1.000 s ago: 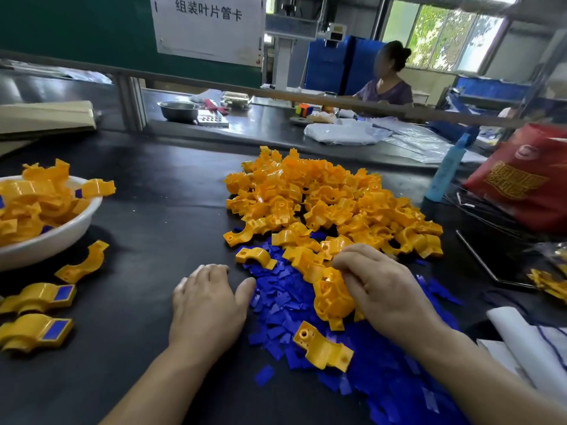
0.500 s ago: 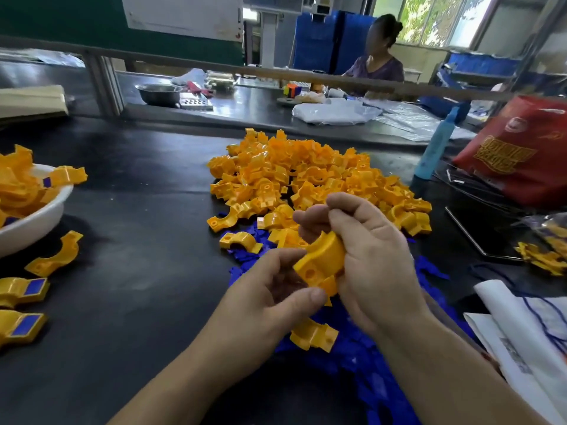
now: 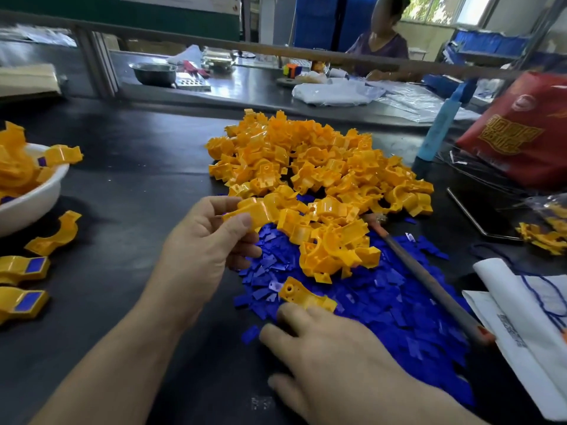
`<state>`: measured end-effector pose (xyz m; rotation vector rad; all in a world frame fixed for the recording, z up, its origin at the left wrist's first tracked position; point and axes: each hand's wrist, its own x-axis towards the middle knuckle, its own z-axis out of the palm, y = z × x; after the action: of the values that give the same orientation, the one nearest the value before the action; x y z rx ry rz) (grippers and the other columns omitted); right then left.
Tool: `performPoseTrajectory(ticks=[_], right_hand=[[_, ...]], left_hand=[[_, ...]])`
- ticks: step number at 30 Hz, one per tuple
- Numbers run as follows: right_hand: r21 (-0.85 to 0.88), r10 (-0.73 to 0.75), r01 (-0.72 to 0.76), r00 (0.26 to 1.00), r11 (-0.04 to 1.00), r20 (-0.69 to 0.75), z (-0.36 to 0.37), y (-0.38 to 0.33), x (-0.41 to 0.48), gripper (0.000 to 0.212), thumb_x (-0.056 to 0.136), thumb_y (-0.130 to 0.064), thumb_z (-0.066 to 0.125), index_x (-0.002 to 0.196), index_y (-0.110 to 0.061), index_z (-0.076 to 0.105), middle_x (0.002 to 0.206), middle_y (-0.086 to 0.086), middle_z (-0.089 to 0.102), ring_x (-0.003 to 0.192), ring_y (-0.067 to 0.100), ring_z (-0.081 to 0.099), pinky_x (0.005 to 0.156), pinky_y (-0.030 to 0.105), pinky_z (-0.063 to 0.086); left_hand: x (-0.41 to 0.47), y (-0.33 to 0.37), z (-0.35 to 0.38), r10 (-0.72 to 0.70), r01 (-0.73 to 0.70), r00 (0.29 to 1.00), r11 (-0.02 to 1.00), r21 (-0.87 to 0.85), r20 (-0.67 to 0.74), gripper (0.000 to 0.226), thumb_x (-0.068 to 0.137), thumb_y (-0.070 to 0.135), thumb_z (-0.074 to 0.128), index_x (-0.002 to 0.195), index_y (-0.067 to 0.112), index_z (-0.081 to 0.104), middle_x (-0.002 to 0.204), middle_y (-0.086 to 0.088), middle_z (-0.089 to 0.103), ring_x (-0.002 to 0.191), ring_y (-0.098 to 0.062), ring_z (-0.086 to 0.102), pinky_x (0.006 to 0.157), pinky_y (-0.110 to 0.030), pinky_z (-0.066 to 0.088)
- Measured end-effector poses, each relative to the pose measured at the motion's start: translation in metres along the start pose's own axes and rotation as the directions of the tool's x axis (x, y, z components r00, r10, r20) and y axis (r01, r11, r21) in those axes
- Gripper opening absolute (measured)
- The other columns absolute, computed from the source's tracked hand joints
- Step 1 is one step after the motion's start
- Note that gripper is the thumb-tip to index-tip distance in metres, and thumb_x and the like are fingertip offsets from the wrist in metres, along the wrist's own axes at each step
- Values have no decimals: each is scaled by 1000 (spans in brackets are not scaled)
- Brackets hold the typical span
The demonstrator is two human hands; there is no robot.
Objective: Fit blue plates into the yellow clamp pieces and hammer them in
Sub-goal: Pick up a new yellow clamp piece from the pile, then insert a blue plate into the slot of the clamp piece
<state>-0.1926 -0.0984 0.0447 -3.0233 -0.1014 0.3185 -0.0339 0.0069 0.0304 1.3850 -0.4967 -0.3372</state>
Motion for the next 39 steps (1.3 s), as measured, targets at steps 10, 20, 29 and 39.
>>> performPoseTrajectory(ticks=[10,20,29,39], right_hand=[[-168,205,-259,937,951,-284,3,34,40,50,97,-40,41,144,-24,30,156,7,17,112,33,42,86,45,41],[-43,298,-324,909,945,-291,10,46,22,50,88,-64,41,127,-33,41,105,-2,52,93,21,53,64,33,39],[47,211,-209,900,977,-382,15,51,26,18,99,-39,37,100,-29,52,92,-8,56,74,16,57,58,31,47],[654,395,22,782,756,-483,5,59,26,20,97,-39,39,84,-31,53,68,-3,59,64,7,58,54,20,48]], left_hand=[[5,-7,-4,-46,44,999,994,102,21,22,97,3,57,111,20,55,92,-2,76,84,-19,76,62,-24,60],[8,-5,-11,-189,189,982,966,-178,16,31,66,19,66,97,19,71,92,-6,76,78,-20,73,69,-35,58],[0,-8,4,-379,388,913,921,-35,150,48,58,16,73,104,8,64,78,-9,75,63,-20,71,51,-29,56],[-7,-14,15,-380,375,915,925,62,136,60,50,36,80,104,13,70,94,-14,76,79,-27,72,72,-43,57]])
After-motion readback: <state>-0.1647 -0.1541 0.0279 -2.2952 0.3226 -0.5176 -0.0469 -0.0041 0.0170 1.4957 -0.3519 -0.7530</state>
